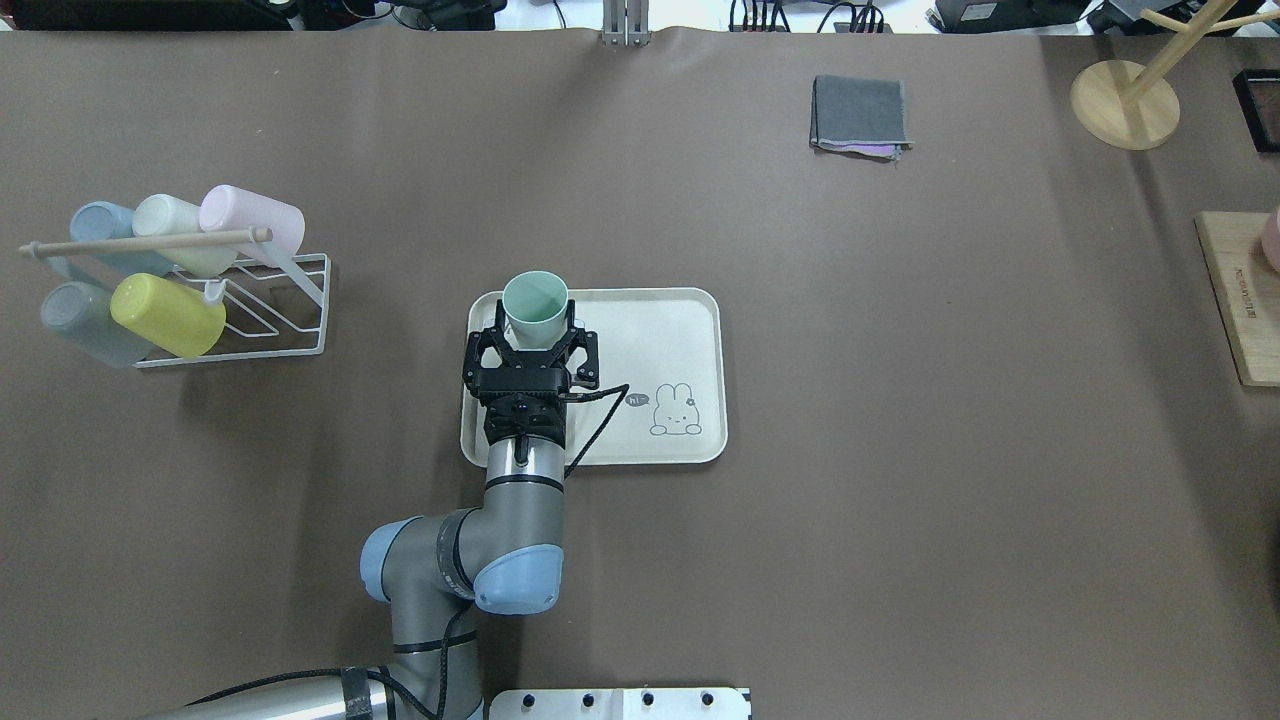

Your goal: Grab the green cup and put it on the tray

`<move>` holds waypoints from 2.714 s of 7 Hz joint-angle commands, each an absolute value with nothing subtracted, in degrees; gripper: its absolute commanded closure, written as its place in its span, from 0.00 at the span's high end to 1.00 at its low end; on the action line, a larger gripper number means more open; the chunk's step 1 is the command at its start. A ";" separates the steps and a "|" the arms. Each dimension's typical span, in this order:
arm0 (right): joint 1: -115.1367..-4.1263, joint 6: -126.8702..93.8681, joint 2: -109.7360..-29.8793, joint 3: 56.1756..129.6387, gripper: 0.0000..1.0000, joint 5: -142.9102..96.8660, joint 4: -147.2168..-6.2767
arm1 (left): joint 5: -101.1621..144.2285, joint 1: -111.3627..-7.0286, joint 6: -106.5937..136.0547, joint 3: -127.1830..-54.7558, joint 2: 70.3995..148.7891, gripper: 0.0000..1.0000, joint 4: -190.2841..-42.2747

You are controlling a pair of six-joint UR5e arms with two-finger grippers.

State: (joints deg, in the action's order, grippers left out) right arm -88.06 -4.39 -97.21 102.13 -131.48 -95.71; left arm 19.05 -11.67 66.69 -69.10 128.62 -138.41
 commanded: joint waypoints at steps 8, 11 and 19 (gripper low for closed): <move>-88.07 -4.39 -97.56 102.22 1.00 -131.75 -95.71 | 17.49 -10.72 66.36 -69.78 128.06 0.91 -138.34; -88.07 -4.39 -97.91 102.83 1.00 -131.84 -95.71 | 17.75 -10.81 62.60 -77.92 125.17 0.97 -138.34; -88.07 -4.83 -98.26 103.10 1.00 -131.84 -95.71 | 32.29 -15.70 56.08 -108.00 105.12 0.97 -137.90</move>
